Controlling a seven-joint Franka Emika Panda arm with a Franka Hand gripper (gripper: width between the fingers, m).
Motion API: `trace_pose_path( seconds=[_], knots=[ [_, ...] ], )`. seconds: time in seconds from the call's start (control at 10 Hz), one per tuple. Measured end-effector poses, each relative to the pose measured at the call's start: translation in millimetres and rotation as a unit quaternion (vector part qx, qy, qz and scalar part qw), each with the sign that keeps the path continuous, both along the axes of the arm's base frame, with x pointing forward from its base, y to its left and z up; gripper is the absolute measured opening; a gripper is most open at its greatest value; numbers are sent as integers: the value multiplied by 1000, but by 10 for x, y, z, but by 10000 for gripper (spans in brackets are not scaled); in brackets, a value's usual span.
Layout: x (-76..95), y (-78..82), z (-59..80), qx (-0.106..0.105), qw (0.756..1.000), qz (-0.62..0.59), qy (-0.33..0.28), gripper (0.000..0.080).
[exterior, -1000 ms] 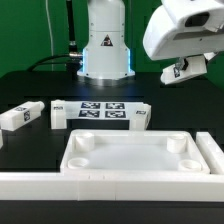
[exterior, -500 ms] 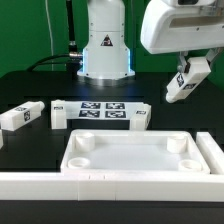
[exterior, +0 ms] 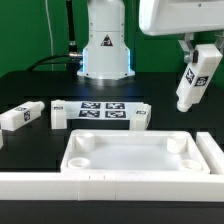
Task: Assemble desk
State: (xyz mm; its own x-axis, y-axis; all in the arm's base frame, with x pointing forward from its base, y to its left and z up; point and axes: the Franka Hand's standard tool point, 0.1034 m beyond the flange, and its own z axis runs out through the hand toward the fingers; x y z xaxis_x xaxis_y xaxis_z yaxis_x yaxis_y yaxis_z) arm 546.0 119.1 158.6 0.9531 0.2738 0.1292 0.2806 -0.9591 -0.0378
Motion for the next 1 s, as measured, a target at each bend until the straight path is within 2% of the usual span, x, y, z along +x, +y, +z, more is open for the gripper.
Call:
trace_pose_path(
  seconds=[0.2, 0.3, 0.5, 1.0],
  knots=[
    [160, -76, -4, 20, 997, 10, -80, 290],
    [268, -171, 9, 25, 995, 12, -100, 290],
    [480, -211, 40, 29, 993, 9, -110, 290],
    [474, -217, -44, 27, 994, 16, -104, 290]
  ],
)
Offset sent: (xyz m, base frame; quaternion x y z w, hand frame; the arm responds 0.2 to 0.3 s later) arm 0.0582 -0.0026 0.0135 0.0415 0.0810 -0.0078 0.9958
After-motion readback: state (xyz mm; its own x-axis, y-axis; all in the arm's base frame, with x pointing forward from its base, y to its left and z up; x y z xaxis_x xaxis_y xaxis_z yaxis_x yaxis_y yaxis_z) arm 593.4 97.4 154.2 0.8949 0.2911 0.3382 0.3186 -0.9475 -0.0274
